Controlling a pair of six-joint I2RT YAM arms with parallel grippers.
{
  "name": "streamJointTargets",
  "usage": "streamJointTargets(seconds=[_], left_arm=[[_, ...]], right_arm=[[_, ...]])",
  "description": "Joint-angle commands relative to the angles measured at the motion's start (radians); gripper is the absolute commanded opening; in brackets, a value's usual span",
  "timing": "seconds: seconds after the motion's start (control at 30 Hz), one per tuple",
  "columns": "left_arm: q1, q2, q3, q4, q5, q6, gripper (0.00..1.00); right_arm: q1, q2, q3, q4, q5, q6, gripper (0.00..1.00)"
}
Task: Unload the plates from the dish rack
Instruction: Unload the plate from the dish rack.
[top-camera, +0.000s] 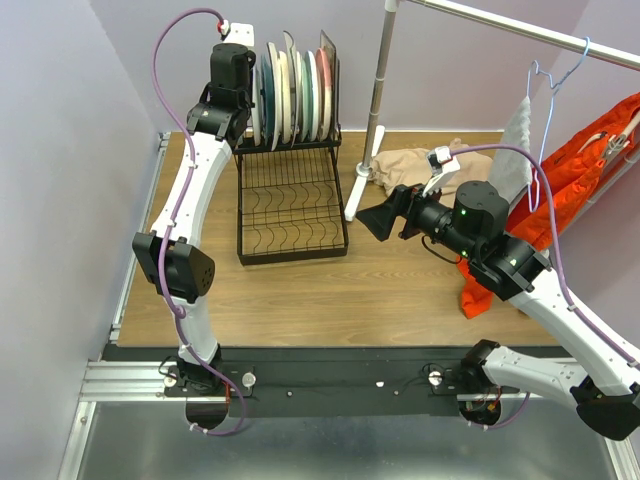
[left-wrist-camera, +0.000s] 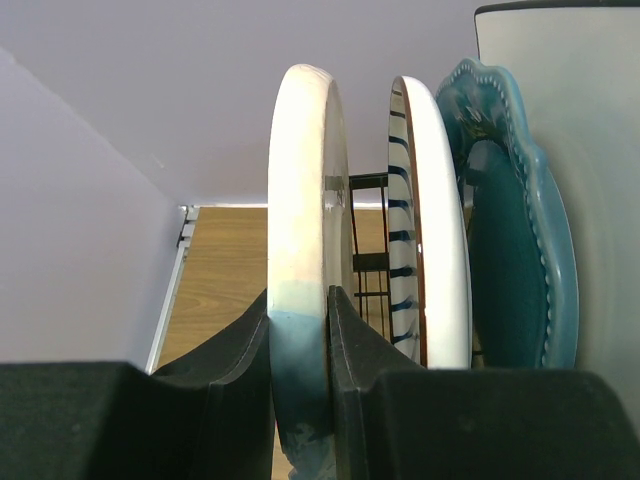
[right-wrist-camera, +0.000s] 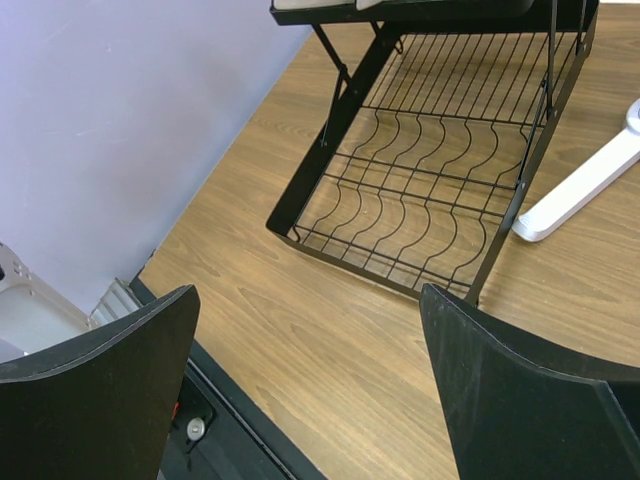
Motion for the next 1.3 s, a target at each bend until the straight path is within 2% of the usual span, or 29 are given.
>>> streamJointTargets(seconds=[0.0,0.63,1.27], left_arm=[[-0.058,-0.089,0.115,0.215,0.006,0.164,0.00],[-0.010,-0.111,0.063,0.211,0.054,0.112,0.00],[0.051,-0.076,0.098,0.195,0.118,0.069,0.00]], right_arm=[[-0.001,0.000,0.037,-0.003,0.024,0.005,1.00],[-0.001,-0.006,0.040,-0.003,0.031,0.001,1.00],[-0.001,0.006,0.037,-0.003,0.037,0.001,1.00]])
